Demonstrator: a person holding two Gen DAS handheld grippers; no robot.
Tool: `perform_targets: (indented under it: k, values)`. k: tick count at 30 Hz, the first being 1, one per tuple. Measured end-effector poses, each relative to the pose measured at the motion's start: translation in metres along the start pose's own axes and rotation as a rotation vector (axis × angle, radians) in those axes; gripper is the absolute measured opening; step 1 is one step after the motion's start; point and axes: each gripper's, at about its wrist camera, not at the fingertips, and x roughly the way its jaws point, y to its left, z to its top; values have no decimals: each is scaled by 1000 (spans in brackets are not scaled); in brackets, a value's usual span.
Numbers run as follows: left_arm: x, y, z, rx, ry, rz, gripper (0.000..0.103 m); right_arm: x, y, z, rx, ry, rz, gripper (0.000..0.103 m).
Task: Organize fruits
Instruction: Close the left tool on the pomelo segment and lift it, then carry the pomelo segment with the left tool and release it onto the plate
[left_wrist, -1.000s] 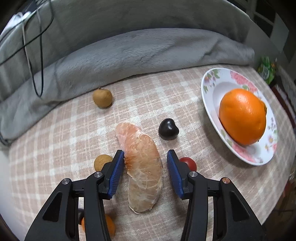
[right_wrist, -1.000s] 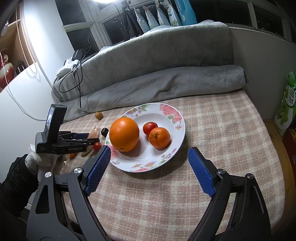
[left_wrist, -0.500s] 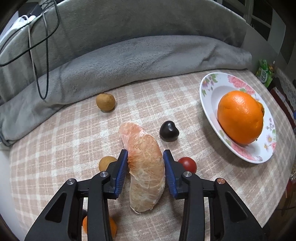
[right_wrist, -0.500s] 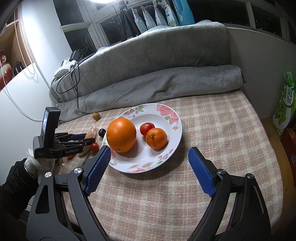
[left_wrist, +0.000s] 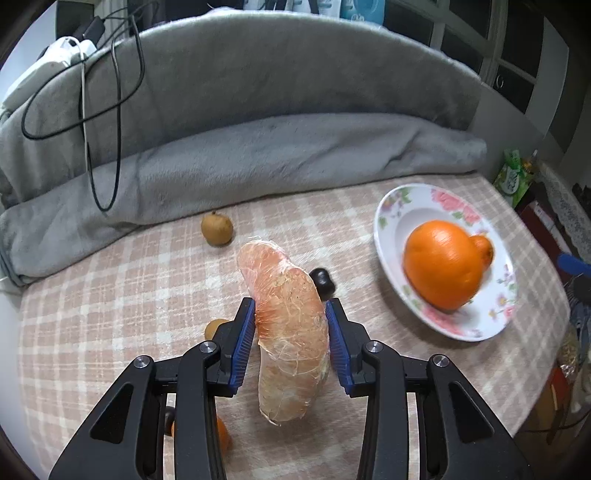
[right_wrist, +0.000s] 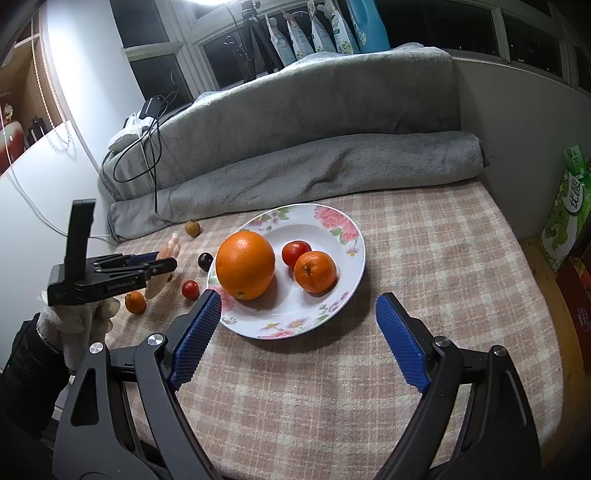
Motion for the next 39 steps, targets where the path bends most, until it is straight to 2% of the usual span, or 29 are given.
perform_targets:
  k: [6, 24, 39]
  values:
    - [-18, -8, 12, 14, -40, -46, 37, -1, -1, -4, 7, 4, -4, 88]
    - [-10, -85, 45, 101, -83, -178, 37, -12, -16, -12, 30, 5, -34, 88]
    - [1, -124, 60, 115, -85, -229, 37, -12, -28, -17, 53, 14, -55, 88]
